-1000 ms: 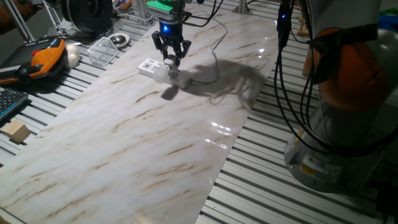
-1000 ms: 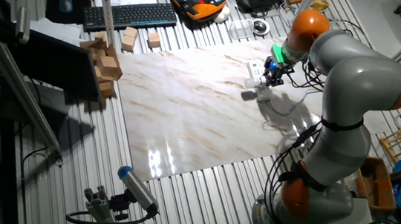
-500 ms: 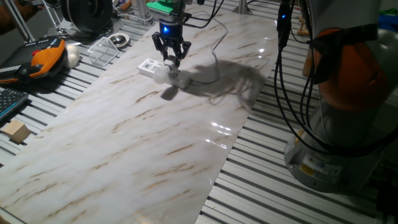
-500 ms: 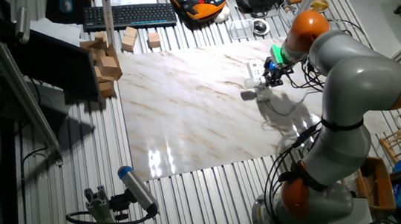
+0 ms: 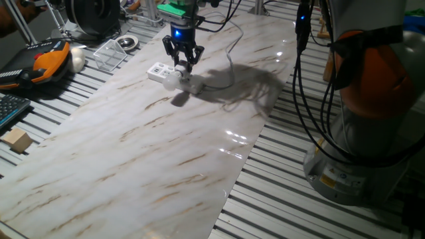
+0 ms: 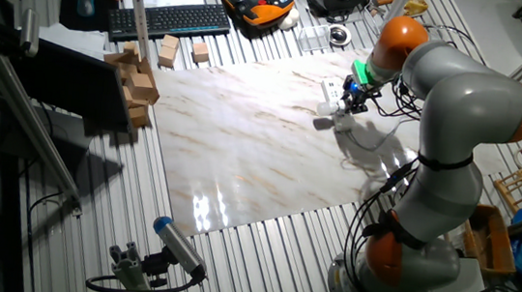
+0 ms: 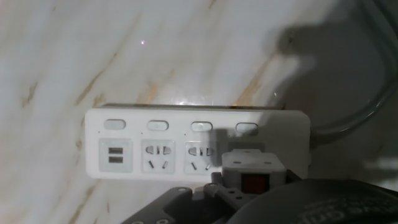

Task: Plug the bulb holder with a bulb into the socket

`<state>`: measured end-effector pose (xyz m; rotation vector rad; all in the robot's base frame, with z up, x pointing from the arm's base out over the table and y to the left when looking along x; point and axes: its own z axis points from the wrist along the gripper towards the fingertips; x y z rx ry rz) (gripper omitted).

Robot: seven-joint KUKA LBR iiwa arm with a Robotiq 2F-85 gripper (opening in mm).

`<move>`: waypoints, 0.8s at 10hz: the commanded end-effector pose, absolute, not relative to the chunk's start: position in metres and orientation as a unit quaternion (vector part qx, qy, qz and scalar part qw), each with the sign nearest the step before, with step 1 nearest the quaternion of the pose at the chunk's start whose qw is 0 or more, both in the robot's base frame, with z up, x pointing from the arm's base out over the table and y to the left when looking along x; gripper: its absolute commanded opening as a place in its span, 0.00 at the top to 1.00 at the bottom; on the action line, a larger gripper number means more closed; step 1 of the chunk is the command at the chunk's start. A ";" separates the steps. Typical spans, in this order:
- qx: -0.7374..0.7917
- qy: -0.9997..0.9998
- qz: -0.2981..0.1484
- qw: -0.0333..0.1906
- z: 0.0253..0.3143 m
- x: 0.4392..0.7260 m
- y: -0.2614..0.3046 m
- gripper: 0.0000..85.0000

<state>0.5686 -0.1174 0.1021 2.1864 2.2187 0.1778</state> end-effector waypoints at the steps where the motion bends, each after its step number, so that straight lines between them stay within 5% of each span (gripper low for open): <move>1: 0.701 0.711 0.057 0.011 0.101 0.569 -0.117 1.00; 8: 0.694 0.717 0.060 0.017 0.088 0.567 -0.121 1.00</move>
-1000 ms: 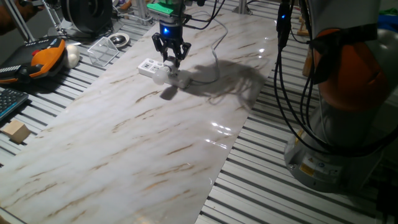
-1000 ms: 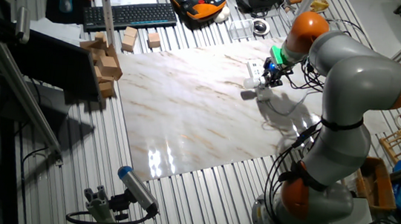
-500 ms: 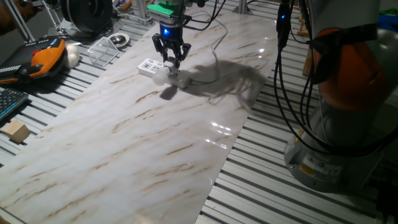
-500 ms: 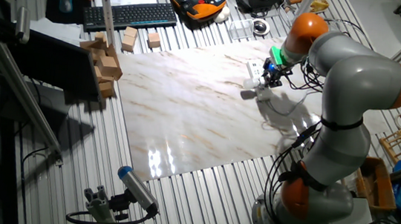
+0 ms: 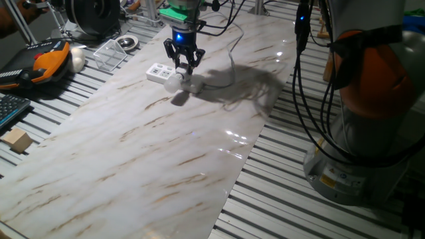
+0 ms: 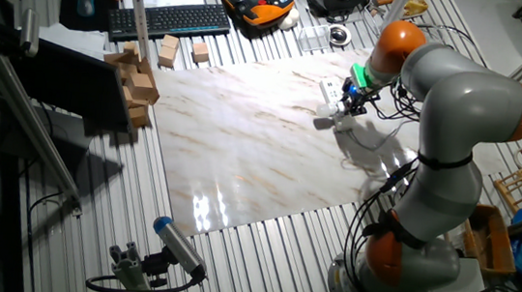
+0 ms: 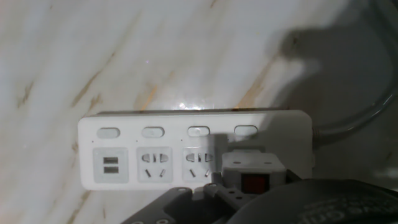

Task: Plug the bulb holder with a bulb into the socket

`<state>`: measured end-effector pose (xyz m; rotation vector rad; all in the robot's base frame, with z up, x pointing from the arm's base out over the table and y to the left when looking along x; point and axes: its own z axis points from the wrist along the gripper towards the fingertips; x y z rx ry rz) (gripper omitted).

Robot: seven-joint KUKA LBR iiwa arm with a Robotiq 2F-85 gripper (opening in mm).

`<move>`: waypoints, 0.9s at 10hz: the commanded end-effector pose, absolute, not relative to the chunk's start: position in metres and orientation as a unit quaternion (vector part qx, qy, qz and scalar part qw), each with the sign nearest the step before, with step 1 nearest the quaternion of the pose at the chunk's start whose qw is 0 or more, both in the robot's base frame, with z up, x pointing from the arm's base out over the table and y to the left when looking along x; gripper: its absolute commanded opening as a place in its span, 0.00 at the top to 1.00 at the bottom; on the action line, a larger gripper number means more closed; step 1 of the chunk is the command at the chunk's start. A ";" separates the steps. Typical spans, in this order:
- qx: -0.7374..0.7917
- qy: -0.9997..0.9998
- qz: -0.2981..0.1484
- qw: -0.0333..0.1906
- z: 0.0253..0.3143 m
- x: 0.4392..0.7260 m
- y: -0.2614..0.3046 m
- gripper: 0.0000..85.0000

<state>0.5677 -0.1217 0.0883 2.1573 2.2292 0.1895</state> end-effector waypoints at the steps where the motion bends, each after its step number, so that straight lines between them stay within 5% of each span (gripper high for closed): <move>1: 0.693 0.718 0.062 0.015 0.086 0.567 -0.122 1.00; 9: 0.675 0.735 0.068 0.020 0.081 0.566 -0.121 1.00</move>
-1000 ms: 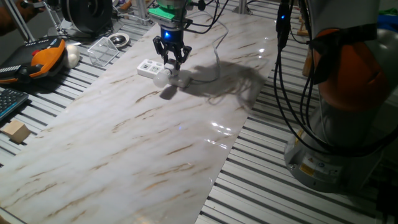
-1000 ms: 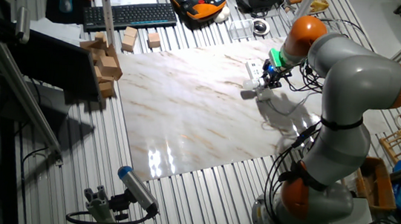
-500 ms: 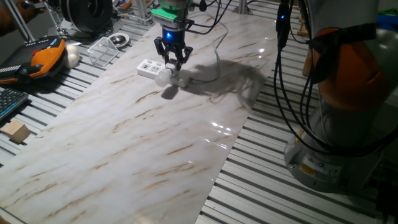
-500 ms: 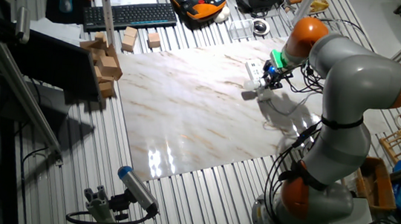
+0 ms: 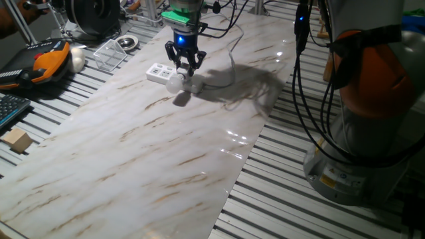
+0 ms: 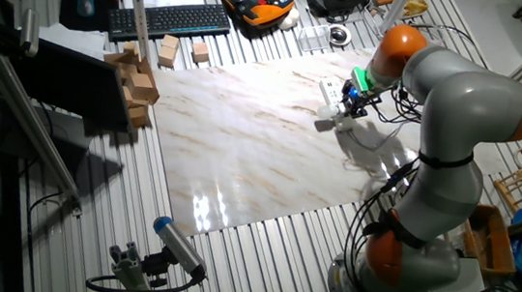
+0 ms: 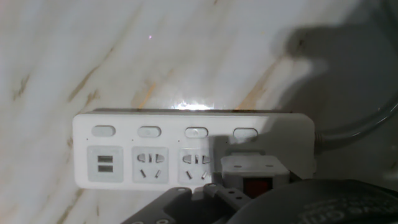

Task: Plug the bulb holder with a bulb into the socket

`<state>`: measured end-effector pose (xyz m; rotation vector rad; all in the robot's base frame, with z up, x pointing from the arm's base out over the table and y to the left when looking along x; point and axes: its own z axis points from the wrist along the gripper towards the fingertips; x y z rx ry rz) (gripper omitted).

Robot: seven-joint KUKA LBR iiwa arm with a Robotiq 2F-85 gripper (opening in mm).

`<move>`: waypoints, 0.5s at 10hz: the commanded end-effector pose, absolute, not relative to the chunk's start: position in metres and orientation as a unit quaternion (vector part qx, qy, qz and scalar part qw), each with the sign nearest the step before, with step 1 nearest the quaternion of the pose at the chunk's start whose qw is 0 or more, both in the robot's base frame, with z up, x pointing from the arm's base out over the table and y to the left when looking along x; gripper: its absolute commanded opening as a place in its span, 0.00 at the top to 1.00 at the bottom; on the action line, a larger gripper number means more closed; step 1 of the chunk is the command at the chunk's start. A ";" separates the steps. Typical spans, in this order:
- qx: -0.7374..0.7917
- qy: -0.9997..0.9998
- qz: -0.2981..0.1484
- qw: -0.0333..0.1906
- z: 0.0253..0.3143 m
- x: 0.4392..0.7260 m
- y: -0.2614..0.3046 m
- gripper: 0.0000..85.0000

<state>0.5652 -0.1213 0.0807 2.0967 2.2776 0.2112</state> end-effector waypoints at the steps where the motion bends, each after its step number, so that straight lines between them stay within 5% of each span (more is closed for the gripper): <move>1: 0.673 0.736 0.063 0.020 0.081 0.566 -0.121 0.80; 2: 0.674 0.736 0.056 0.019 0.082 0.566 -0.120 0.80; 3: 0.675 0.736 0.053 0.019 0.082 0.566 -0.119 0.60; 5: 0.676 0.735 0.050 0.017 0.082 0.566 -0.119 0.60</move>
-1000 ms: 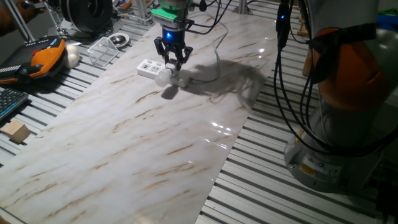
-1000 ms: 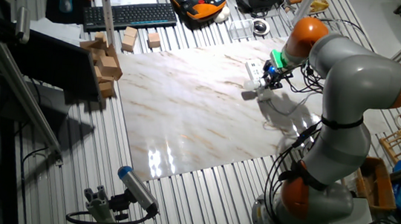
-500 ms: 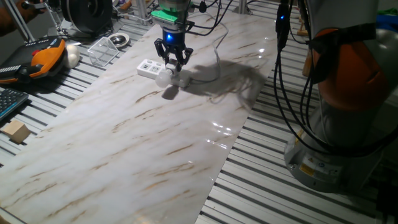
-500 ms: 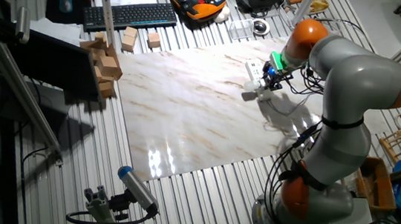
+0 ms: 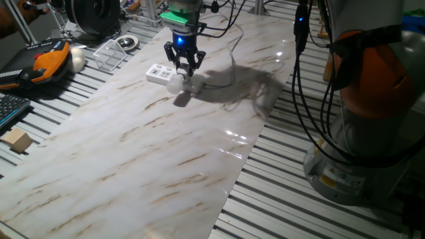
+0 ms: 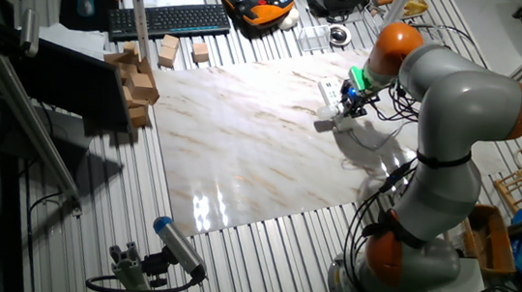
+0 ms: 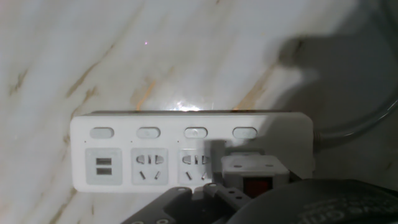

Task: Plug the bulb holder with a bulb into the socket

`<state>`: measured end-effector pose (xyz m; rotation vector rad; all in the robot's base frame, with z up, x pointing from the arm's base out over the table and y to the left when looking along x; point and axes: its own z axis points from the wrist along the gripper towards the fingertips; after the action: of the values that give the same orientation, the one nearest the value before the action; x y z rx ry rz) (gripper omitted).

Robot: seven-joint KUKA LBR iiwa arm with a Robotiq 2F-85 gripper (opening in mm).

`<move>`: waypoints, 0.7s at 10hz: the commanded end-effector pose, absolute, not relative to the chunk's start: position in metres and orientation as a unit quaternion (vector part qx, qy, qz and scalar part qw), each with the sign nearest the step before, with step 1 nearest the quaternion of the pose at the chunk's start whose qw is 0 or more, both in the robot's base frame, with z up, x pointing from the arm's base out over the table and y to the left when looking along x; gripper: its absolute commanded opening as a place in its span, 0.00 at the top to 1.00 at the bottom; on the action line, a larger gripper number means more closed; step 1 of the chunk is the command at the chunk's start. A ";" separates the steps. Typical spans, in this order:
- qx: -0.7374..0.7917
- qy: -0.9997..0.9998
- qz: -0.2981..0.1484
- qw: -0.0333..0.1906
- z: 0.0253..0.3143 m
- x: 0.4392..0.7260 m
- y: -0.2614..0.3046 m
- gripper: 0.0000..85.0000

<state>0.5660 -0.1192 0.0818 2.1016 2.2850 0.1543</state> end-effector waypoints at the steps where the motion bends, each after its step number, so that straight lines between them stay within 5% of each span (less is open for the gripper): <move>1: 0.677 0.734 0.048 0.017 0.082 0.566 -0.119 0.60; 2: 0.678 0.733 0.048 0.018 0.082 0.566 -0.119 0.60; 3: 0.679 0.732 0.047 0.018 0.082 0.566 -0.119 0.40; 7: 0.681 0.731 0.042 0.019 0.086 0.567 -0.116 0.40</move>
<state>0.5666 -0.1157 0.0869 2.1144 2.2680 0.1300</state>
